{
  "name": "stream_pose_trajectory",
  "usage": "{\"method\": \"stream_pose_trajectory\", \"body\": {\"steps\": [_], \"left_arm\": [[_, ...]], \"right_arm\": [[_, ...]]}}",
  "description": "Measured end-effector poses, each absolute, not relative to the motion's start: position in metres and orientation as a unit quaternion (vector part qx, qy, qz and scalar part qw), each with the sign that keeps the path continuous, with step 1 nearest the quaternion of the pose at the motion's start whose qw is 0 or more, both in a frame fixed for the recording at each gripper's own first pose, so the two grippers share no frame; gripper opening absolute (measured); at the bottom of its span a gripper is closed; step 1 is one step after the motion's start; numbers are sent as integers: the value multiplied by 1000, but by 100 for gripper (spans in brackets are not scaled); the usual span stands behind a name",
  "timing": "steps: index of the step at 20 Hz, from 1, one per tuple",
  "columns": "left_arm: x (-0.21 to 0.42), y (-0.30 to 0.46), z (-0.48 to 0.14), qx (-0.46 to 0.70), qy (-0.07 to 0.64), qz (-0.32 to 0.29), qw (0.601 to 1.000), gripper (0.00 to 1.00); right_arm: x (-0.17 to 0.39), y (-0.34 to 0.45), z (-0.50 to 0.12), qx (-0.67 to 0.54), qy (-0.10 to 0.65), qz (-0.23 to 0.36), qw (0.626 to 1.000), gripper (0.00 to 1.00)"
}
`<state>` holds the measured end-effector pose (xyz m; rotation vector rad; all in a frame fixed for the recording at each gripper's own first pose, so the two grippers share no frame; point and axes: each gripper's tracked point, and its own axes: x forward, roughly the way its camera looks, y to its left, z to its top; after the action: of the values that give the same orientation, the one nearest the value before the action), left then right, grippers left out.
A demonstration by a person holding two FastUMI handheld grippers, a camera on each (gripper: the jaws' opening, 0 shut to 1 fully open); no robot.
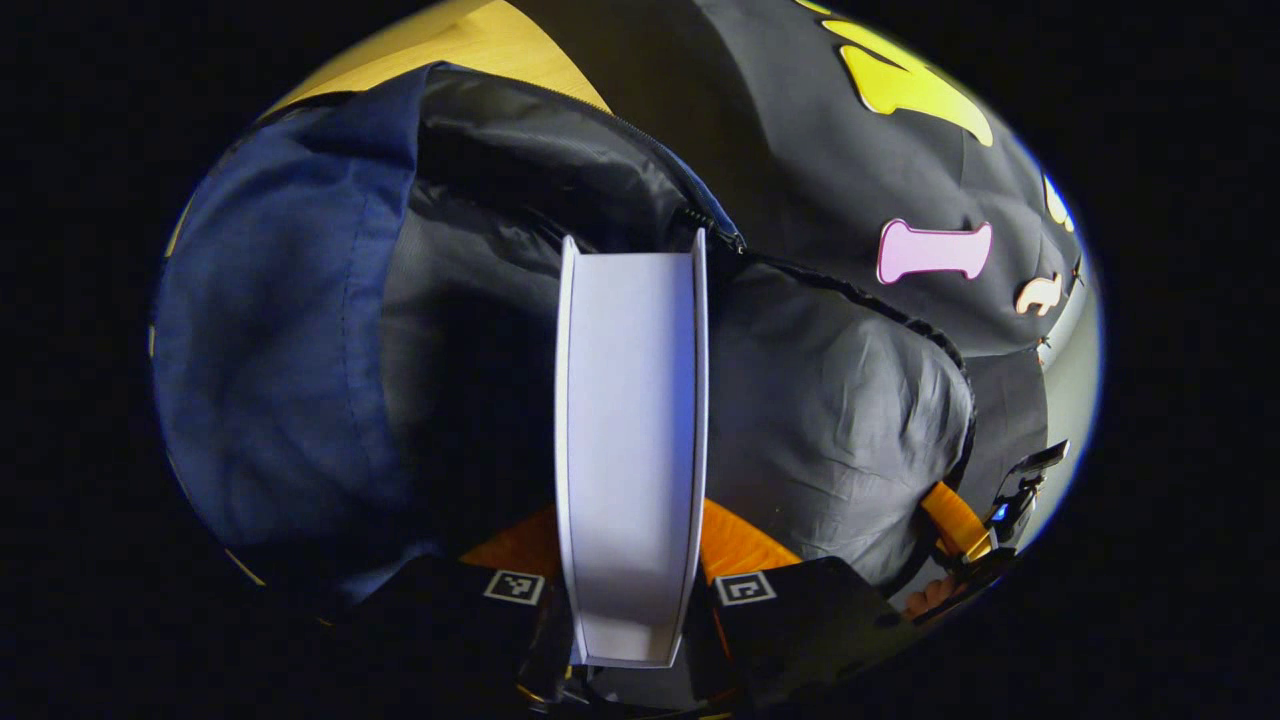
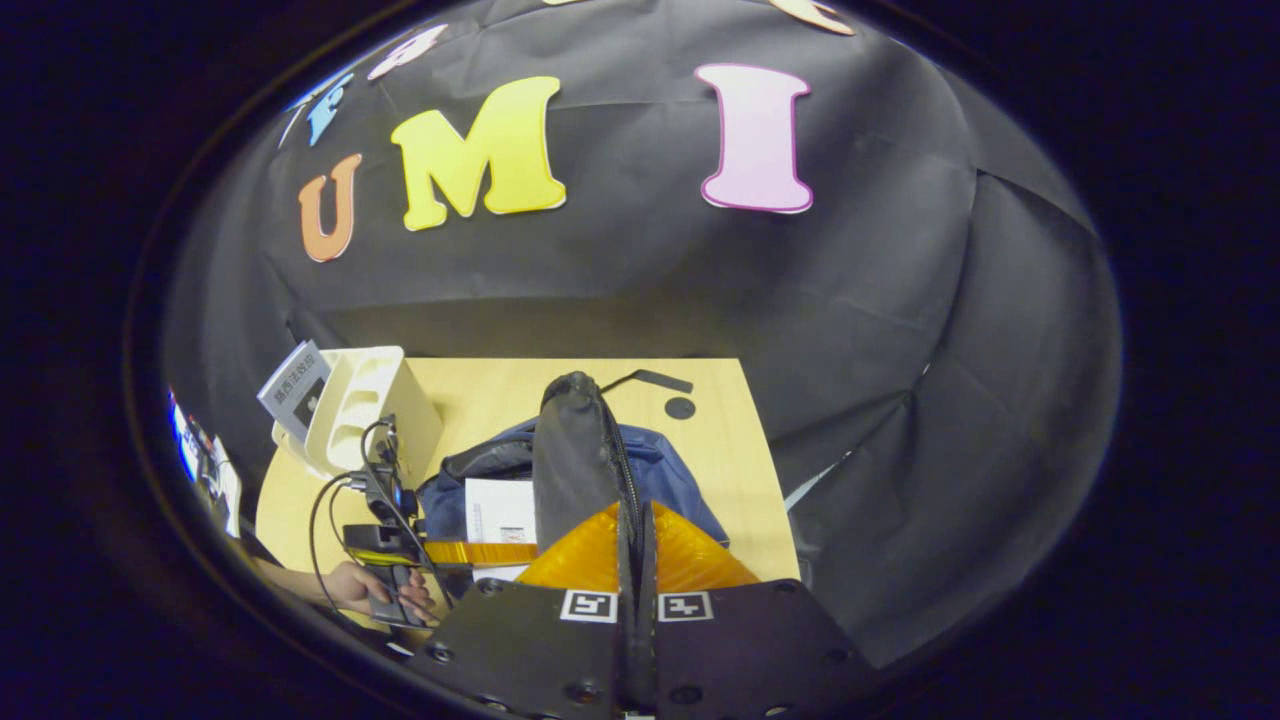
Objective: Open the schoolbag, grab two books from the bookshelf and put them into the schoolbag.
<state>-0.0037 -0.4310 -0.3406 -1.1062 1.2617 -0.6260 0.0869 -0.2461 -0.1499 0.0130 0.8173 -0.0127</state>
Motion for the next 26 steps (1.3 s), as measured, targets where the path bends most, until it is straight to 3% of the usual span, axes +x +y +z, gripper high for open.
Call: {"method": "stream_pose_trajectory", "body": {"steps": [1,2,3,5,6,7,8,10,11,12,16,24,26], "left_arm": [[-4,-433,-344,-481,554,-275,621,41],[-4,-435,-350,-474,565,-272,618,68],[-6,-434,-352,-465,578,-266,616,57],[-14,-425,-369,-420,620,-229,622,65],[-21,-419,-378,-394,646,-216,617,63],[-25,-413,-373,-382,657,-209,615,71],[-28,-404,-372,-351,669,-197,625,90],[-29,-387,-369,-293,675,-190,651,91],[-29,-381,-365,-266,675,-185,663,100],[-28,-373,-358,-246,674,-183,672,92],[-15,-322,-323,-118,630,-182,745,93],[41,-193,-223,48,456,-115,881,92],[52,-162,-194,64,410,-102,904,100]], "right_arm": [[87,-245,-151,8,398,-6,917,0],[87,-244,-152,10,399,-5,917,0],[86,-244,-153,12,401,-5,916,0],[84,-244,-155,14,401,-6,916,2],[85,-244,-156,15,401,-5,916,0],[84,-243,-158,15,402,-5,916,0],[83,-243,-159,11,402,-5,915,2],[84,-242,-159,7,399,-3,917,0],[84,-242,-159,7,398,-2,917,0],[82,-239,-160,7,397,0,918,3],[82,-231,-160,0,390,7,921,0],[78,-221,-162,-8,388,3,922,0],[77,-221,-162,-10,388,-1,922,0]]}}
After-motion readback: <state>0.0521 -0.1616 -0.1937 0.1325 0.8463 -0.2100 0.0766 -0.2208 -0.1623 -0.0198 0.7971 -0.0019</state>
